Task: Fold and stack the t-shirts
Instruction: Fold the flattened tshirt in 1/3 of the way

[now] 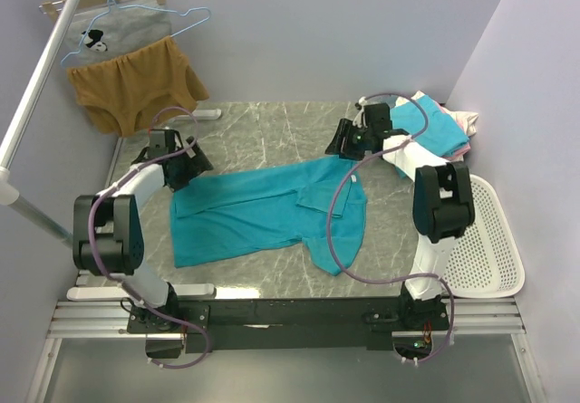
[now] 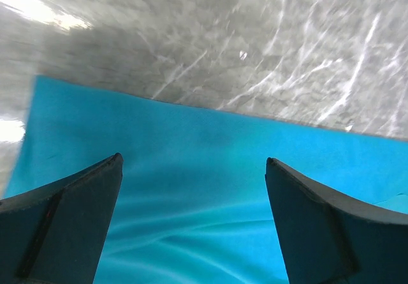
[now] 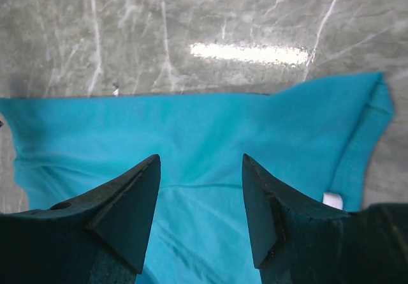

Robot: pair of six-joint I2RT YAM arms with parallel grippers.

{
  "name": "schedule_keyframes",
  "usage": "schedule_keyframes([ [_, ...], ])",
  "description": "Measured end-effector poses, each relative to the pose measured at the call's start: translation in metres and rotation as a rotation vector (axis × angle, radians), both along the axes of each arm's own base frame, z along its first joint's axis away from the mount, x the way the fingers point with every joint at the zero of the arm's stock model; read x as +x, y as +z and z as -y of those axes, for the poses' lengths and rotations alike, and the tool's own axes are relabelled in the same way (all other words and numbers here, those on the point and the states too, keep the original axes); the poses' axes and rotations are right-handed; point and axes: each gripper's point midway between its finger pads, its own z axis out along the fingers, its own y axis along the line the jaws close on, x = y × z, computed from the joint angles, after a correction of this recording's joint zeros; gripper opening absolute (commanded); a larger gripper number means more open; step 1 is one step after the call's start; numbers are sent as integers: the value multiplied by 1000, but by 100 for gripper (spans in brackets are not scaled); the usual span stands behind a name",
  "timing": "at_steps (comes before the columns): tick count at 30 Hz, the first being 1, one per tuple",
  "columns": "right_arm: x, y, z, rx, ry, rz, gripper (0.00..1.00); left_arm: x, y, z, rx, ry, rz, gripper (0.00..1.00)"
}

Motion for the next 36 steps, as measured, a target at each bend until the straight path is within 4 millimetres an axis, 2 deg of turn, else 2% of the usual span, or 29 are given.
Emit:
schedule_keyframes([
  [2,2,-13,-6,7,12,-29,61,1,-14,5,-18,-12,-28,99],
  [6,1,-51,-3,-6,-2,-126,61,1,-42,7,-28,-17,-88,99],
  [8,-1,-69,-1,-19,-10,-174,61,5,-45,7,-32,-17,-91,99],
  [14,5,-73,8,-41,-67,-215,61,37,-45,5,-20,-12,-64,100],
  [21,31,-71,16,-56,-126,-242,61,86,-43,8,-27,-33,-21,100],
  [24,39,-71,20,-76,-137,-223,62,92,-42,10,-32,-48,-1,99],
  [27,39,-68,25,-86,-136,-182,63,87,-39,11,-36,-61,29,99],
  [30,24,-57,34,-92,-140,-145,64,67,-36,13,-34,-64,21,99],
  [33,7,-26,39,-92,-144,-80,64,47,-20,15,-10,-59,28,100],
  [36,-11,26,42,-67,-149,34,64,31,13,20,31,-50,90,99],
])
